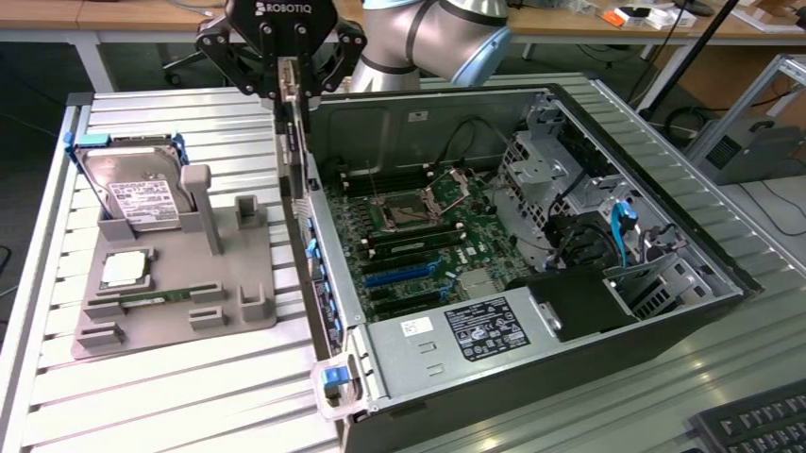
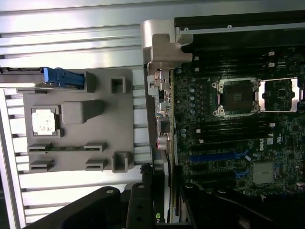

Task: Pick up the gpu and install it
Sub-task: 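Pick up the gpu and move the gpu toward the slot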

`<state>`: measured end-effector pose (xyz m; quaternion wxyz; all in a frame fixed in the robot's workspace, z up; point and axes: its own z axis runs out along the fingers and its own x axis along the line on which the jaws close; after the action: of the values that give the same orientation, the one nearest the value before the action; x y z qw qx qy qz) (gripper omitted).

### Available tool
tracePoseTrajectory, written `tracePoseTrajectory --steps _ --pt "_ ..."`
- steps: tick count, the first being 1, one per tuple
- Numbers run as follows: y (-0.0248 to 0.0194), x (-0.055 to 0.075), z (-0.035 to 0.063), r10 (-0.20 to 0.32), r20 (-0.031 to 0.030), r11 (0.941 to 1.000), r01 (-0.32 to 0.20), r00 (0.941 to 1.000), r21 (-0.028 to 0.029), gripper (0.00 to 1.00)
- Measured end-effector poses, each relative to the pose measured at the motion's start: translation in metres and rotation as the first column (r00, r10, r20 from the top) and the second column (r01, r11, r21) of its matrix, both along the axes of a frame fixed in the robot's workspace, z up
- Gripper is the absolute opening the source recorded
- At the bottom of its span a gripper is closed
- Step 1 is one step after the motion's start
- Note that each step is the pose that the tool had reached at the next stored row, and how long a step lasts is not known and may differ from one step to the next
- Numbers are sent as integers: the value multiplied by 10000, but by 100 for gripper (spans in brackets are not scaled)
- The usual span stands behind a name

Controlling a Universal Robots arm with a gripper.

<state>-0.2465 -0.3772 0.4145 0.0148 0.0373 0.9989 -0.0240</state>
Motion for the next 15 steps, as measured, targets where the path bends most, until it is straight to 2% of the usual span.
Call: tracePoseTrajectory --steps 15 --pt "0 36 -4 0 0 10000 0 10000 -1 27"
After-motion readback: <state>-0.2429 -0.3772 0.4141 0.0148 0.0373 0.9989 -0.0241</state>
